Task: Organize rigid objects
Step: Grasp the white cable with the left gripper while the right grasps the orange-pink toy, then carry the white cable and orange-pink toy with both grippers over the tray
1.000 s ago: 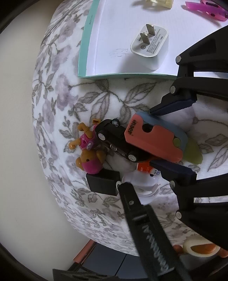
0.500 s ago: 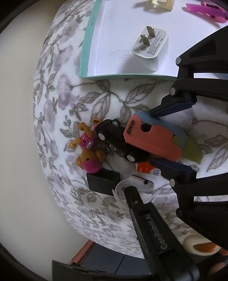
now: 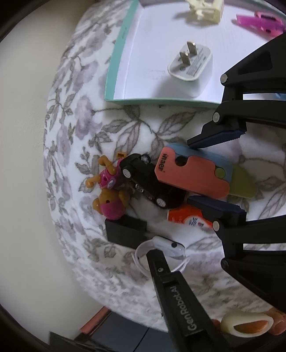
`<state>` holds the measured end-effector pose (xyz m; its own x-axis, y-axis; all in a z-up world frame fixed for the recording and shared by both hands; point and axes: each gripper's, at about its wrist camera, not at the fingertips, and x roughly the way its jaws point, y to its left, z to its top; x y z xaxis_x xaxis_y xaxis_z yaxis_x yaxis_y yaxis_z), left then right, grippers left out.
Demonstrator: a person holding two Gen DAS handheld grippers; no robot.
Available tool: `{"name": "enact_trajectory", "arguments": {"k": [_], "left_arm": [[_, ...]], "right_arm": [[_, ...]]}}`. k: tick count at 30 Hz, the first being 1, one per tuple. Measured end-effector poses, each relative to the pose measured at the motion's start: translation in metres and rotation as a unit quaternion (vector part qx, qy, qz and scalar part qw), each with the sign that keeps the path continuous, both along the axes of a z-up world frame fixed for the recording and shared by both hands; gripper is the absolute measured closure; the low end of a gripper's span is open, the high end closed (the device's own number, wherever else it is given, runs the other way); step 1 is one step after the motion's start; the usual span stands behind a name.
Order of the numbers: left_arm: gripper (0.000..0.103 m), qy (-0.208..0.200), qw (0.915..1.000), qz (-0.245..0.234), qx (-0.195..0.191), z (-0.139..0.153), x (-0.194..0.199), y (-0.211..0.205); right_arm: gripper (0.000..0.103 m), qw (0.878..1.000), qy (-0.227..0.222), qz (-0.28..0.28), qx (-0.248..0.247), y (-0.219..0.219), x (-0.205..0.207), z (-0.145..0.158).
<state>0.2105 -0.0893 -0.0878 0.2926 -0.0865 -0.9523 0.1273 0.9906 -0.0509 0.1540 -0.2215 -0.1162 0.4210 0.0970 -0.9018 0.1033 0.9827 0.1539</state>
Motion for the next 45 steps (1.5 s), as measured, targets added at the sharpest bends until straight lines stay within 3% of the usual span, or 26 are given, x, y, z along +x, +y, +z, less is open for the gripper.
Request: {"name": "enact_trajectory", "arguments": {"k": [4, 13, 16, 23, 29, 35, 41, 45], "left_arm": [[0.083, 0.007, 1.0000, 0.002, 0.003, -0.004, 0.000, 0.001], [0.083, 0.022, 0.9997, 0.005, 0.011, -0.013, 0.001, 0.002], [0.083, 0.023, 0.9996, 0.008, 0.011, -0.014, 0.001, 0.003], [0.083, 0.015, 0.9997, 0.011, 0.016, -0.006, -0.001, 0.003], [0.083, -0.030, 0.9994, 0.019, -0.001, 0.031, -0.007, 0.007], [0.083, -0.080, 0.9966, 0.006, -0.023, 0.075, -0.019, -0.003], [0.083, -0.115, 0.9914, -0.033, -0.053, 0.108, -0.035, -0.030], [0.083, -0.124, 0.9875, -0.074, -0.064, 0.118, -0.048, -0.059]], "right_arm": [[0.056, 0.999, 0.016, 0.015, -0.031, 0.006, 0.000, 0.000], [0.054, 0.998, 0.030, 0.018, -0.047, 0.013, 0.002, -0.013], [0.055, 0.996, 0.019, 0.029, -0.082, 0.022, 0.001, -0.014], [0.056, 0.999, 0.018, 0.023, -0.044, 0.010, 0.000, -0.009], [0.056, 1.000, -0.009, 0.015, 0.011, -0.007, -0.003, 0.020], [0.056, 0.997, -0.066, -0.008, 0.034, -0.035, -0.016, 0.071], [0.056, 0.992, -0.117, -0.056, 0.012, -0.077, -0.036, 0.117], [0.056, 0.987, -0.128, -0.097, -0.010, -0.111, -0.050, 0.129]]}}
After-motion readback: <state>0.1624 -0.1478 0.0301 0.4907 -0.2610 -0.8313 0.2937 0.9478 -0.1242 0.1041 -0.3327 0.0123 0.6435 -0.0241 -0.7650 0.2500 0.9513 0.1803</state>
